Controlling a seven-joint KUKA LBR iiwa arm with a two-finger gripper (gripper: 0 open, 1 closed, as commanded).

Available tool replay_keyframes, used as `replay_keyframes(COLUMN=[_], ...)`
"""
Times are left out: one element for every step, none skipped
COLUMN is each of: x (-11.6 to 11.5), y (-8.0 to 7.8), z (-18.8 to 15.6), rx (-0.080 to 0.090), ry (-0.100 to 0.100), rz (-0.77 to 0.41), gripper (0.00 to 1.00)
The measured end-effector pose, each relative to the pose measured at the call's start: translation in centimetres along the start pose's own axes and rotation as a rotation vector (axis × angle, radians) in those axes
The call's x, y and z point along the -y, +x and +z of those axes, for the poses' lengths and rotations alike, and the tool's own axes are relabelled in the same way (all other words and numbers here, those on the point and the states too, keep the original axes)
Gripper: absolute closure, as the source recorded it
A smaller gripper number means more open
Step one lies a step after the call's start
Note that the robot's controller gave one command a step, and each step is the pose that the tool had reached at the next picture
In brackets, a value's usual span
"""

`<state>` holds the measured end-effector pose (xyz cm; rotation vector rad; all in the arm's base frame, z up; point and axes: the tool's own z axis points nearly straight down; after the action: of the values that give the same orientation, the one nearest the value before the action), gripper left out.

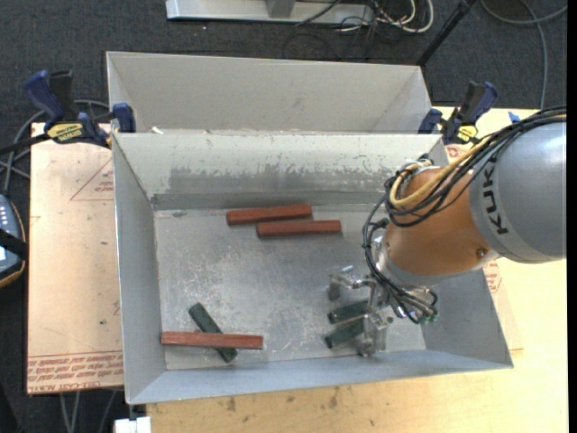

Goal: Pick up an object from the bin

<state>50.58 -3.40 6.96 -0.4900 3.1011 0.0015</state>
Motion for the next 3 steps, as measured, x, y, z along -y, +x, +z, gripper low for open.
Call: replay_keyframes(x=[0.0, 2.0, 1.9], y=[0.0, -1.9, -1.8], z=[0.0, -14.9, -14.5], rx=[-0.001, 0.007, 0.001], ry=[-0.001, 0.005, 0.000], rz=[0.000, -0.312, -0.311], gripper=[1.00, 1.00, 0.00])
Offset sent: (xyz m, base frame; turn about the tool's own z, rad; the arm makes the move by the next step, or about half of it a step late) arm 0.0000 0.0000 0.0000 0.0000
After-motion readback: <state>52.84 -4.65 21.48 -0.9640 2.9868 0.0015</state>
